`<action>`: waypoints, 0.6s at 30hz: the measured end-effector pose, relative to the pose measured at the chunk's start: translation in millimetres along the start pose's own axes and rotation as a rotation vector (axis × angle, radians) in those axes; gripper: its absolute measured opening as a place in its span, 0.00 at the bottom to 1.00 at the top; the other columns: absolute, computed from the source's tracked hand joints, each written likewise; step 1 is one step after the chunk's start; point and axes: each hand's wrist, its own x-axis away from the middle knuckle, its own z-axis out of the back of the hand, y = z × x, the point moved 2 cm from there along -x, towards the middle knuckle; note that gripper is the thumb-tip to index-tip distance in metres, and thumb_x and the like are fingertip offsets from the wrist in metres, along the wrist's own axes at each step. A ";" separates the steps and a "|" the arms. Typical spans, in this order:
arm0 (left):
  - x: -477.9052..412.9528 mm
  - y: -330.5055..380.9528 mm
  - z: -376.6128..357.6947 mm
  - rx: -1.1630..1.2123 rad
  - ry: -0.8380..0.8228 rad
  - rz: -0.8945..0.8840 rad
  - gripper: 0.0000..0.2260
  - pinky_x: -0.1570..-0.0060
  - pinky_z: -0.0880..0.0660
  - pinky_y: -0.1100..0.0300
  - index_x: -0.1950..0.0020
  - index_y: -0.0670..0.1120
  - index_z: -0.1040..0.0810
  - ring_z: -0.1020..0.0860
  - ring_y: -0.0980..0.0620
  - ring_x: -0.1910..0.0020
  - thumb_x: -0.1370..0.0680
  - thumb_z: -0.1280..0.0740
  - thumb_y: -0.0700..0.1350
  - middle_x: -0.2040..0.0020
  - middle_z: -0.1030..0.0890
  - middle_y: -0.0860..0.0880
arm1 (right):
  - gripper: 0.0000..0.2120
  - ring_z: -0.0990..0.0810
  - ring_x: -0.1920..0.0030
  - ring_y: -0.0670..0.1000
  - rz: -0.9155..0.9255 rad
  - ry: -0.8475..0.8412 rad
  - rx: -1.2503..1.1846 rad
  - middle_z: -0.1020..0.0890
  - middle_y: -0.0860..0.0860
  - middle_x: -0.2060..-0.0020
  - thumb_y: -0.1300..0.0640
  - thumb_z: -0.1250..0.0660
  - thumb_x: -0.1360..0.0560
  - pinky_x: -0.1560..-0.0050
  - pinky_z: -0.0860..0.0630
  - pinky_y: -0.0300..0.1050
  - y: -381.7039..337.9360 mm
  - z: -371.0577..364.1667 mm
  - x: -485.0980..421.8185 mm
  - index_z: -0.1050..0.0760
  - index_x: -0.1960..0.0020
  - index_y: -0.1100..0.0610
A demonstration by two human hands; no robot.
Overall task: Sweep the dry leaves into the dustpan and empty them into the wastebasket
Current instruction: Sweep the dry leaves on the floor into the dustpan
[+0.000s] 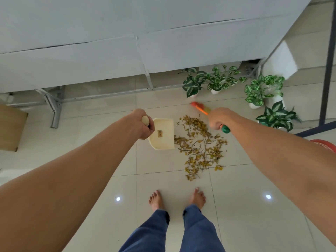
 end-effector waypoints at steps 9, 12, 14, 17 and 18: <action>-8.2 22.1 28.3 -0.010 0.011 -0.012 0.07 0.77 0.28 0.67 0.46 0.42 0.27 0.29 0.55 0.73 0.23 0.38 0.35 0.61 0.27 0.46 | 0.18 0.25 0.71 0.48 -0.072 -0.071 0.058 0.25 0.53 0.63 0.63 0.39 0.22 0.70 0.26 0.39 -18.7 -22.5 41.6 0.30 0.33 0.64; -5.2 27.1 34.7 -0.003 0.027 -0.024 0.08 0.76 0.27 0.67 0.45 0.42 0.27 0.29 0.55 0.73 0.23 0.38 0.35 0.61 0.27 0.46 | 0.15 0.27 0.70 0.48 -0.075 -0.030 0.080 0.27 0.53 0.63 0.63 0.38 0.24 0.69 0.27 0.39 -28.1 -16.9 40.5 0.28 0.38 0.62; -4.6 29.9 40.3 -0.013 0.034 -0.034 0.07 0.77 0.28 0.67 0.46 0.42 0.27 0.29 0.55 0.73 0.23 0.37 0.35 0.62 0.27 0.46 | 0.19 0.26 0.70 0.48 -0.086 -0.020 0.062 0.25 0.52 0.63 0.63 0.36 0.27 0.74 0.30 0.39 -37.4 -19.3 32.3 0.28 0.36 0.65; -4.4 33.1 50.4 -0.045 0.066 -0.050 0.06 0.79 0.30 0.68 0.48 0.41 0.28 0.29 0.55 0.73 0.23 0.38 0.35 0.62 0.28 0.46 | 0.24 0.25 0.72 0.48 -0.085 -0.050 0.061 0.24 0.52 0.64 0.65 0.36 0.30 0.78 0.33 0.40 -45.8 -37.5 18.5 0.28 0.34 0.65; -2.9 34.0 54.7 -0.050 0.065 -0.034 0.06 0.79 0.30 0.68 0.48 0.41 0.28 0.29 0.55 0.73 0.23 0.38 0.35 0.62 0.28 0.46 | 0.25 0.25 0.72 0.48 -0.087 -0.065 0.061 0.24 0.53 0.63 0.66 0.36 0.30 0.78 0.33 0.40 -47.7 -43.7 19.7 0.29 0.33 0.66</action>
